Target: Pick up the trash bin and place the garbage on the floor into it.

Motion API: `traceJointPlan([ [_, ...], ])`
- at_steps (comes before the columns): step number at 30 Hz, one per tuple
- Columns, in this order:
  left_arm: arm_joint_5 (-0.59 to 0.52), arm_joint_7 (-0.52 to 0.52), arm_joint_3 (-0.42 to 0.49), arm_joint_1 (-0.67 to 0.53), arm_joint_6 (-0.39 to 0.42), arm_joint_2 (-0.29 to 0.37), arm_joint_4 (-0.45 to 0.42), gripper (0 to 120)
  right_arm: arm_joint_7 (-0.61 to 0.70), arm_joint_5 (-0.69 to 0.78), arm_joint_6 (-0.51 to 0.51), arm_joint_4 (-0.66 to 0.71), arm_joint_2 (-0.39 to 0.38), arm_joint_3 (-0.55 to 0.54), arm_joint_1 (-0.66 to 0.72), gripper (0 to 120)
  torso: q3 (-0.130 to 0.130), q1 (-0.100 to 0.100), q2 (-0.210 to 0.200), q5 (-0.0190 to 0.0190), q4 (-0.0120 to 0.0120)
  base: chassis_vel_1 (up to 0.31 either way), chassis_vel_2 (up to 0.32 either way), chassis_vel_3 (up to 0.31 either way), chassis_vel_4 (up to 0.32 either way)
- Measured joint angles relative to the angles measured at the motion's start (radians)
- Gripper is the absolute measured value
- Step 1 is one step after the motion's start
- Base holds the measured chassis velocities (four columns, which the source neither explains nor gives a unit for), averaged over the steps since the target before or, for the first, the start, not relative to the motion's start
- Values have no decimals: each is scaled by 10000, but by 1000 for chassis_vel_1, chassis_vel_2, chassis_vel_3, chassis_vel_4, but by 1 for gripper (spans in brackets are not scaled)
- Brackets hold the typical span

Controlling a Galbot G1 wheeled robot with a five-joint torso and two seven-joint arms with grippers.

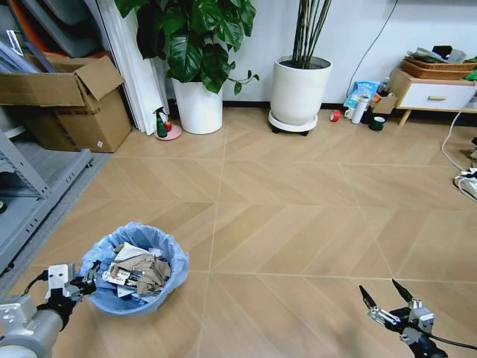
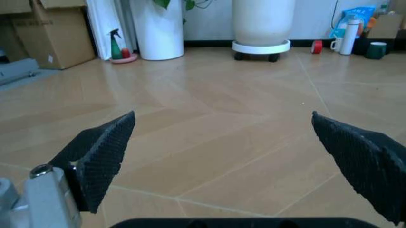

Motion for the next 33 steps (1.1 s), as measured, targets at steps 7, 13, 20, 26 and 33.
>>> traceJointPlan([
  [7, -6, -10, 1, 2, 7, 4, -4, 1, -12, 22, 22, -7, -21, 1, 2, 100, 0, 0, 0, 3, 1, 127, -97, -109, 102],
  [13, -8, -23, 2, 12, 18, 13, -45, 1, -72, 37, 65, -9, 25, 8, -14, 100, 0, 0, 0, 2, 0, 167, -87, -162, 74],
  [20, 54, -17, 45, 56, 17, -62, -67, 1, -128, 37, 99, 9, 36, 49, -79, 100, 0, 0, 0, 2, 0, 177, -69, -173, 54],
  [26, 53, -9, 38, 58, 13, -48, -71, 1, -197, 46, 127, 17, 59, 65, -114, 100, -1, -1, 0, 2, -2, 122, -70, -111, 79],
  [33, 41, 3, -1, 75, 6, -35, -71, 1, -229, 46, 139, 61, 76, 70, -121, 100, 0, 0, 0, 1, 2, 102, -111, -113, 100],
])
